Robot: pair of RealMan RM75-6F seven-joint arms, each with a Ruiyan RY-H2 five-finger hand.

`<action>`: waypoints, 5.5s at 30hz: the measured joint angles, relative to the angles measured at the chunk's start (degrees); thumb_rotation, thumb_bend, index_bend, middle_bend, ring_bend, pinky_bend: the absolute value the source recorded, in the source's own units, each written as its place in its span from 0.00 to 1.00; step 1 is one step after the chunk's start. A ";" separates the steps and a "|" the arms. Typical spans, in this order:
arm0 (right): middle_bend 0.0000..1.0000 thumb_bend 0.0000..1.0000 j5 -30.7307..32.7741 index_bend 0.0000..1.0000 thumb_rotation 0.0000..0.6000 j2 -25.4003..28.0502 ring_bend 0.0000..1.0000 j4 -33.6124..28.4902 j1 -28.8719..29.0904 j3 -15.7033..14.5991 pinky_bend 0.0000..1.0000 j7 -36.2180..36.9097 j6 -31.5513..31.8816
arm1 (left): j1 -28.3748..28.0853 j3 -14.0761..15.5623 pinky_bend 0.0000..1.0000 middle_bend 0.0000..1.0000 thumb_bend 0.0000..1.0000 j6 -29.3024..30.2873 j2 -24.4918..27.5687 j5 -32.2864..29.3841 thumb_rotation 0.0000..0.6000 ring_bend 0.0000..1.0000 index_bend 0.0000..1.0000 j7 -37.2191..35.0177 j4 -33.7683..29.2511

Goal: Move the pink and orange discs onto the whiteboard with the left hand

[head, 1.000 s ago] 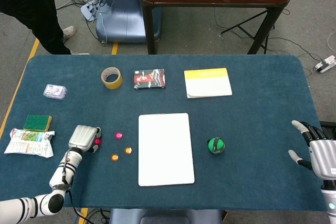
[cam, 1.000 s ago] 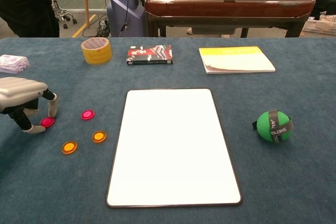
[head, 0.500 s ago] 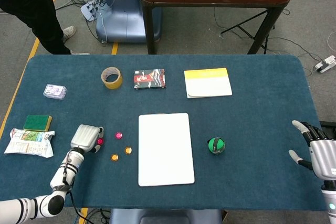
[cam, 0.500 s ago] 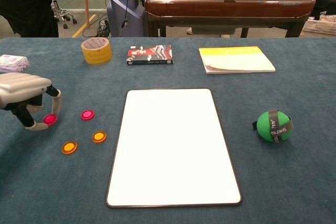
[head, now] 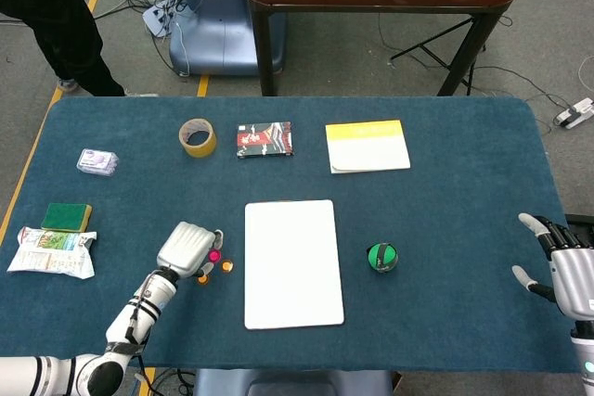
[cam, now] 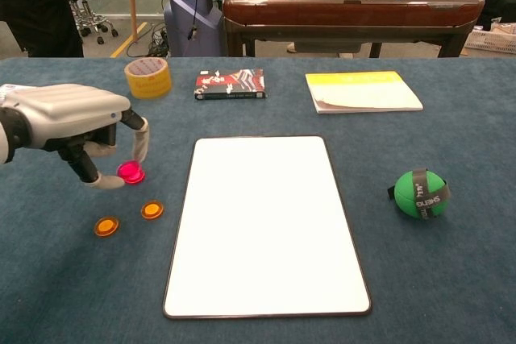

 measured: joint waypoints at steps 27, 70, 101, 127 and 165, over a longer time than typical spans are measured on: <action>0.25 0.14 -0.39 0.20 1.00 1.14 0.27 0.62 -1.19 0.07 0.40 3.20 1.85 | -4.04 6.47 1.00 1.00 0.28 -0.45 -6.79 11.93 1.00 0.96 0.58 7.74 -4.80; 0.25 0.14 0.03 0.20 1.00 1.45 0.27 0.78 -1.67 0.52 0.40 4.45 2.14 | -3.21 5.10 1.00 1.00 0.28 -0.96 -5.86 9.20 1.00 0.95 0.50 3.27 1.88; 0.25 0.14 0.66 0.20 1.00 1.27 0.27 0.32 -0.88 0.60 0.40 3.18 0.50 | -4.86 -1.05 1.00 1.00 0.28 -5.26 -9.24 -8.10 1.00 0.96 0.51 -2.12 19.27; 0.25 0.14 0.63 0.20 1.00 1.26 0.27 0.26 -0.71 0.49 0.40 2.87 0.19 | -6.04 0.06 1.00 1.00 0.28 -5.09 -10.71 -11.63 1.00 0.96 0.52 -0.12 21.26; 0.25 0.14 0.52 0.20 1.00 1.38 0.27 0.27 -0.72 0.43 0.40 3.20 0.33 | -7.31 -0.45 1.00 1.00 0.28 -1.68 -8.14 -8.53 1.00 0.97 0.61 1.50 9.97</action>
